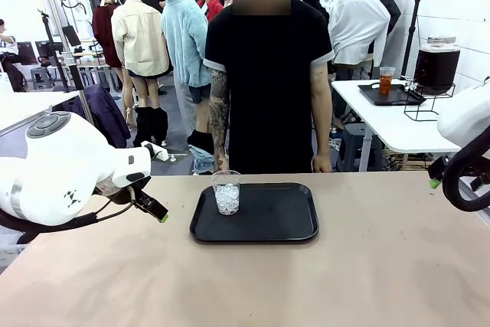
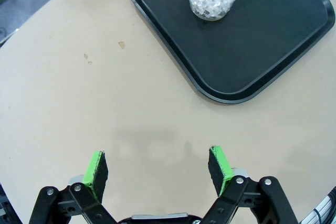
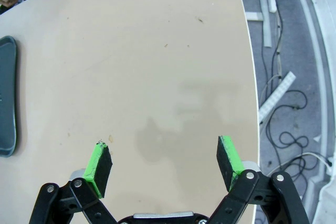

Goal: Pour the drink into the iced cup.
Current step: Pick up the iced cup indicated by the human and present it to them.

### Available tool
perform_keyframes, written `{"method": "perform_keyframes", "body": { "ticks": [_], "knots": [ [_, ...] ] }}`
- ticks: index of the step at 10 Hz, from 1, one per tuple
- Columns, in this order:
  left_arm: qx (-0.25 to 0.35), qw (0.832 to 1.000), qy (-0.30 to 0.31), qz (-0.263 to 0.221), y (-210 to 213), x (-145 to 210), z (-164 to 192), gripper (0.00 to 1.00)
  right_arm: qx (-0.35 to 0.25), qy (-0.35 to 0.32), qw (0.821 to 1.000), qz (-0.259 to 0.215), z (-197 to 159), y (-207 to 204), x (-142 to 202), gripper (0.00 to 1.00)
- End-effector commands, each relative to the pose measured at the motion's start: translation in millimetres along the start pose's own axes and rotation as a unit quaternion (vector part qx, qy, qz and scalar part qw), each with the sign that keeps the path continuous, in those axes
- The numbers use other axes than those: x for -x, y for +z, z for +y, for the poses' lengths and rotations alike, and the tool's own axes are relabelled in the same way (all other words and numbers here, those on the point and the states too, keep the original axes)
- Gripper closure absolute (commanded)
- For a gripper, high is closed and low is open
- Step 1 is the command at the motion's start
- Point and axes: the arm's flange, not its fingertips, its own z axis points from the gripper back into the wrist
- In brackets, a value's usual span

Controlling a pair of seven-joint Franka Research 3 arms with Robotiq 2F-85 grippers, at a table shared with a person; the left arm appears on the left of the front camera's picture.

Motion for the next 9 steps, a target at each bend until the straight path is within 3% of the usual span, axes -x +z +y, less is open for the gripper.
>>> {"method": "perform_keyframes", "body": {
  "ticks": [1, 9],
  "knots": [
    [0.000, 1.000, 0.002, -0.001, 0.7, 0.9, 1.7, 0.00, 0.005, 0.002, 1.000, -0.002, -1.2, -0.6, -0.8, 0.00],
    [0.000, 1.000, 0.002, -0.001, 0.7, 0.9, 1.7, 0.00, 0.005, 0.002, 1.000, -0.002, -1.2, -0.6, -0.8, 0.00]
  ]
}}
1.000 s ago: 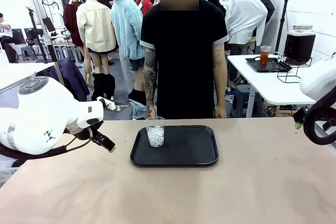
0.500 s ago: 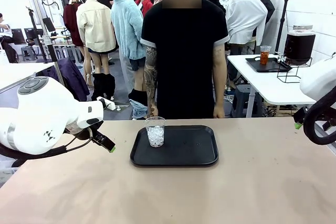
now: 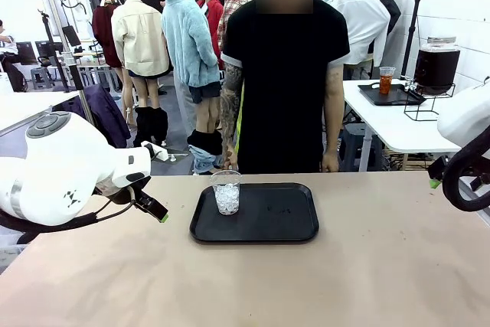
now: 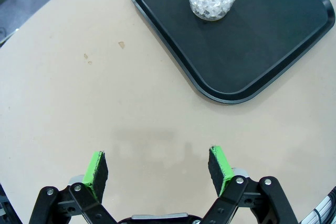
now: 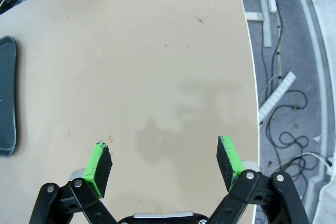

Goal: Pour the drink into the iced cup.
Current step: Pick up the iced cup indicated by the human and present it to them.

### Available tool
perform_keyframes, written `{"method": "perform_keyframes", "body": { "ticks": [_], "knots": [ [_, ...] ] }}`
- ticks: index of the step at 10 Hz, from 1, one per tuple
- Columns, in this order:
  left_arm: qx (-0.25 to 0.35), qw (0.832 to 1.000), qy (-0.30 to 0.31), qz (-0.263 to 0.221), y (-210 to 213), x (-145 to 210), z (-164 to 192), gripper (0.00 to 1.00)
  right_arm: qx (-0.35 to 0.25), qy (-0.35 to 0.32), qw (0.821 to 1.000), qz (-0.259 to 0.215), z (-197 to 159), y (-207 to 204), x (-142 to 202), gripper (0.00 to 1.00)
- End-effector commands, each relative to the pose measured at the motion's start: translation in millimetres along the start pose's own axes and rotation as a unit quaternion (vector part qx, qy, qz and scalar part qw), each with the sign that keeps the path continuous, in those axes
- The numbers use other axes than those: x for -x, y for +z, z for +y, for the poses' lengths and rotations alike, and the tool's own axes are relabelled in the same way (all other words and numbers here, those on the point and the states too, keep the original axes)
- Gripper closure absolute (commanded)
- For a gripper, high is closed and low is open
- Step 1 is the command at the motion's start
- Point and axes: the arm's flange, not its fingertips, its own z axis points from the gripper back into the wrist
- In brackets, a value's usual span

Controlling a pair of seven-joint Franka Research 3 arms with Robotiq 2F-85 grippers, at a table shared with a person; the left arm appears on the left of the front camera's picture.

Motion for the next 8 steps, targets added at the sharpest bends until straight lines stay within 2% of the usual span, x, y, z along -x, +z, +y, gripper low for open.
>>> {"method": "perform_keyframes", "body": {
  "ticks": [1, 8],
  "knots": [
    [0.000, 1.000, 0.002, -0.001, 0.7, 0.9, 1.7, 0.00, 0.005, 0.002, 1.000, -0.002, -1.2, -0.6, -0.8, 0.00],
    [0.000, 1.000, 0.002, -0.001, 0.7, 0.9, 1.7, 0.00, 0.005, 0.002, 1.000, -0.002, -1.2, -0.6, -0.8, 0.00]
  ]
}}
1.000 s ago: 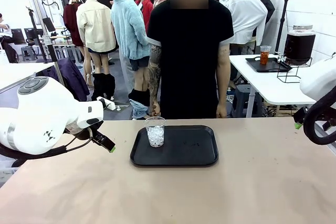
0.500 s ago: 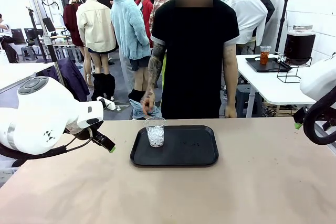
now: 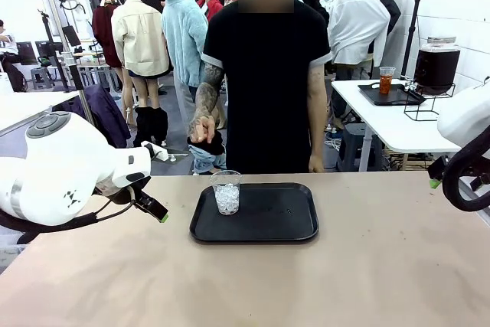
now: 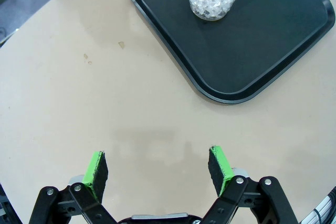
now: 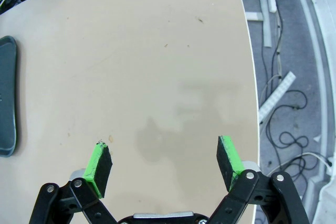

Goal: Pour the drink into the iced cup.
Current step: Pick up the iced cup indicated by the human and present it to them.

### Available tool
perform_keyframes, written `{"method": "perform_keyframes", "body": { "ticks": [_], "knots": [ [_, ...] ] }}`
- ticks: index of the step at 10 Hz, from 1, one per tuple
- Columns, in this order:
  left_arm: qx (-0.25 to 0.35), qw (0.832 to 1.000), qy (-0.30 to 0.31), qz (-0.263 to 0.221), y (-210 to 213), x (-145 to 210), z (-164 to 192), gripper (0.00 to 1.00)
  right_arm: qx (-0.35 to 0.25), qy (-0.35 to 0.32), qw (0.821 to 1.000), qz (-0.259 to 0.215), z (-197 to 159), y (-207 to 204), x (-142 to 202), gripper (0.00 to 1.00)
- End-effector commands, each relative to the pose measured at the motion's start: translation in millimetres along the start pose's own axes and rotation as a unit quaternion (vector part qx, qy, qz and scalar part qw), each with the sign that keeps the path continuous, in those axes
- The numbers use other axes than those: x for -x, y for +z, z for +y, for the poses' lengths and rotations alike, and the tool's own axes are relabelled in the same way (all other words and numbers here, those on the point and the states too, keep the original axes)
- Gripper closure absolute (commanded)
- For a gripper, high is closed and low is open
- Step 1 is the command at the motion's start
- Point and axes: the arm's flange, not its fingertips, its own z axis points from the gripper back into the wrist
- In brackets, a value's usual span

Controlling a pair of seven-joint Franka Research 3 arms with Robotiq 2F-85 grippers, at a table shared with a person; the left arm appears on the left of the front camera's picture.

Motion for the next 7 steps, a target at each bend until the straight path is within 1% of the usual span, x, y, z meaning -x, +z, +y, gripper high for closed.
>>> {"method": "perform_keyframes", "body": {
  "ticks": [1, 7],
  "knots": [
    [0.000, 1.000, 0.002, -0.001, 0.7, 0.9, 1.7, 0.00, 0.005, 0.002, 1.000, -0.002, -1.2, -0.6, -0.8, 0.00],
    [0.000, 1.000, 0.002, -0.001, 0.7, 0.9, 1.7, 0.00, 0.005, 0.002, 1.000, -0.002, -1.2, -0.6, -0.8, 0.00]
  ]
}}
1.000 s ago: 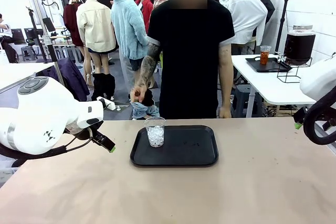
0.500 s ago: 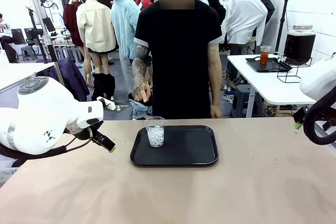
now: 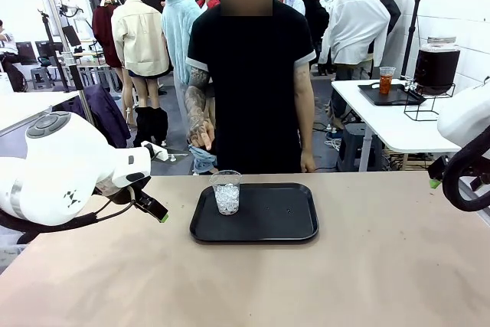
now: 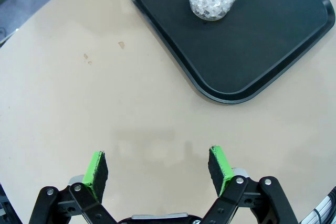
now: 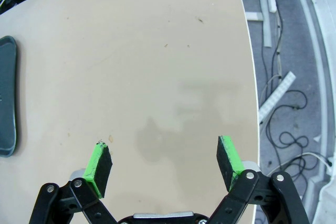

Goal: Pour the drink into the iced cup.
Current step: Pick up the iced cup indicated by the human and present it to them.

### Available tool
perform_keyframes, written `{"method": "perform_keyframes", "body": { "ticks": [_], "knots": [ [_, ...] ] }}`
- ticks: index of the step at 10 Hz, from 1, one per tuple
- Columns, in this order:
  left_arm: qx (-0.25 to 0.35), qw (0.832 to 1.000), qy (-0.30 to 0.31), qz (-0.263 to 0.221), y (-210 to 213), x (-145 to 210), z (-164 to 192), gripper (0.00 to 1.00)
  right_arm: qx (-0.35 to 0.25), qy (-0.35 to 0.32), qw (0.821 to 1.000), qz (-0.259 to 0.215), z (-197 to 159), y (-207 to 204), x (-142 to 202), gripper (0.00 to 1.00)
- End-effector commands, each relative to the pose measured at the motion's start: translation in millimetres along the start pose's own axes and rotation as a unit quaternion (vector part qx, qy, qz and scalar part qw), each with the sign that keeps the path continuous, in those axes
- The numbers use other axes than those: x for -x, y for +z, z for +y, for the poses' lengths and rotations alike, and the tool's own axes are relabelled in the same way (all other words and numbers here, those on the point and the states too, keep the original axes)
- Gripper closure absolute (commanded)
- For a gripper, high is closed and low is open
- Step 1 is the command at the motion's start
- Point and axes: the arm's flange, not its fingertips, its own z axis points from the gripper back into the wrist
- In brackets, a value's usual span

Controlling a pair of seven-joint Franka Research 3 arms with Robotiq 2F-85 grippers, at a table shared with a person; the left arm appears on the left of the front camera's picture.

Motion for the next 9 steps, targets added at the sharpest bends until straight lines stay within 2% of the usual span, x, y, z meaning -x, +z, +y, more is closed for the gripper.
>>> {"method": "perform_keyframes", "body": {
  "ticks": [1, 9],
  "knots": [
    [0.000, 1.000, 0.002, -0.001, 0.7, 0.9, 1.7, 0.00, 0.005, 0.002, 1.000, -0.002, -1.2, -0.6, -0.8, 0.00],
    [0.000, 1.000, 0.000, 0.000, 0.0, 0.0, 0.0, 0.00, 0.005, 0.002, 1.000, -0.002, -1.2, -0.6, -0.8, 0.00]
  ]
}}
